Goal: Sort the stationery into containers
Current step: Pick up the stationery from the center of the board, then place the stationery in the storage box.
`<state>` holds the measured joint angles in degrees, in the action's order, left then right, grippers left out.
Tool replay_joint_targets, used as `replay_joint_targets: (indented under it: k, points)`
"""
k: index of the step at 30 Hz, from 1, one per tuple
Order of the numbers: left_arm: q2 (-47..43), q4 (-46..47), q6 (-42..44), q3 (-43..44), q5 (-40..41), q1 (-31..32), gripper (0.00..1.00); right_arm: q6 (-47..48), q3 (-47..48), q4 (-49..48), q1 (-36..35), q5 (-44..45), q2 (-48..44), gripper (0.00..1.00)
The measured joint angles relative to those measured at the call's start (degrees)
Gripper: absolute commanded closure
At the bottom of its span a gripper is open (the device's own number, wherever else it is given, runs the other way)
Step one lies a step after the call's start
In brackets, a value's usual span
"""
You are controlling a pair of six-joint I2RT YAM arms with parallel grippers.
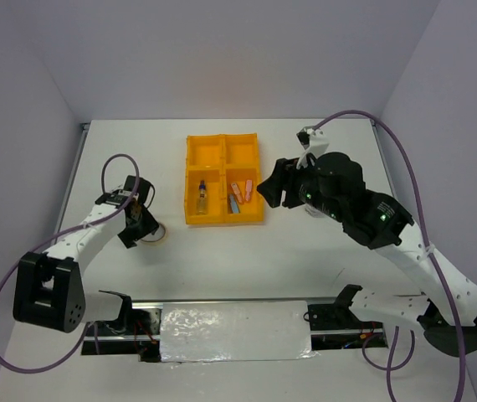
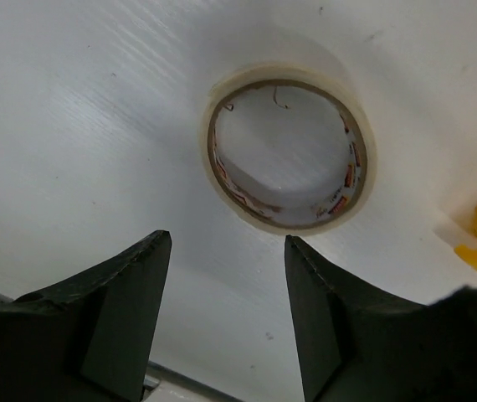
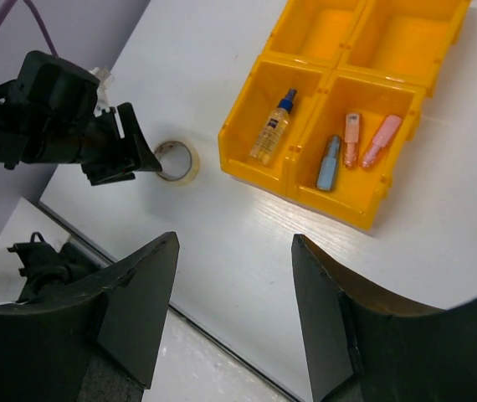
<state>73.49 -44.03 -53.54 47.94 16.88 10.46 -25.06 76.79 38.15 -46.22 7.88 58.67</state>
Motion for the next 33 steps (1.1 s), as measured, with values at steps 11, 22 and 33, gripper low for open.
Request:
replay_joint_targets:
  k: [11, 22, 33]
  points:
    - [6.60, 7.15, -5.99, -4.85, 1.03, -2.14, 0.43, 4.74, 3.34, 6.95, 0.96, -0.42, -0.92, 0.35]
    - [7.67, 8.94, -8.02, -5.46, 1.64, -2.19, 1.00, 7.19, 6.73, 9.57, 1.90, -0.63, -1.33, 0.35]
    - [9.14, 12.31, 13.18, 27.91, -1.46, -2.27, 1.00, 8.22, 7.21, 9.94, 6.56, -3.37, -1.70, 0.35]
